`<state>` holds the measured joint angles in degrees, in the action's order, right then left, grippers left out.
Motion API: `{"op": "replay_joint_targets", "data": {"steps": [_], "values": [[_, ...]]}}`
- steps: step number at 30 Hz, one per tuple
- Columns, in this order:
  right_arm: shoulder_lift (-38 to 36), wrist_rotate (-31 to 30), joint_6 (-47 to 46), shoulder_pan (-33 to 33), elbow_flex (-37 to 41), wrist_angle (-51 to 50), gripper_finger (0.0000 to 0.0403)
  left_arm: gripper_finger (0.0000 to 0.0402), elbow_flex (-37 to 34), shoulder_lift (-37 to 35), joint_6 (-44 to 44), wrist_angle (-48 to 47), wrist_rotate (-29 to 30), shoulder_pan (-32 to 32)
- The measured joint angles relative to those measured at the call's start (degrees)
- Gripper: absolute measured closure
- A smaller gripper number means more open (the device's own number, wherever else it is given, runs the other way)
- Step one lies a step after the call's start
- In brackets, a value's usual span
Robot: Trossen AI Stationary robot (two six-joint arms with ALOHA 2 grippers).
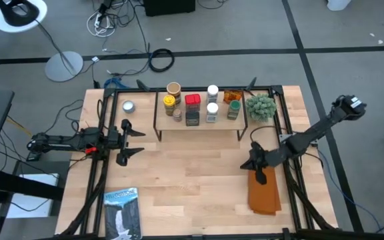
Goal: Shelf spices
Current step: Return to Home Position
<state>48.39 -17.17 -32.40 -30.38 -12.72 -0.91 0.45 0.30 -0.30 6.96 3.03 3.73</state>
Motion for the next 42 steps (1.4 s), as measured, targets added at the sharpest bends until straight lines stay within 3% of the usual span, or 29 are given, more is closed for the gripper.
{"op": "replay_joint_targets", "data": {"steps": [12,31,42], "values": [[-13.43,14.48,14.09,18.84,5.38,0.97,0.0401,0.0110,0.02,0.02,0.00,0.00,-0.02,0.00],[-28.52,13.69,22.55,32.36,12.14,2.37,0.0401,0.0110,0.02,0.00,0.00,-0.02,-0.02,0.00],[-33.60,15.95,25.62,34.72,12.17,2.34,0.0395,0.0110,0.02,-0.01,0.00,0.00,-0.02,0.00]]}}
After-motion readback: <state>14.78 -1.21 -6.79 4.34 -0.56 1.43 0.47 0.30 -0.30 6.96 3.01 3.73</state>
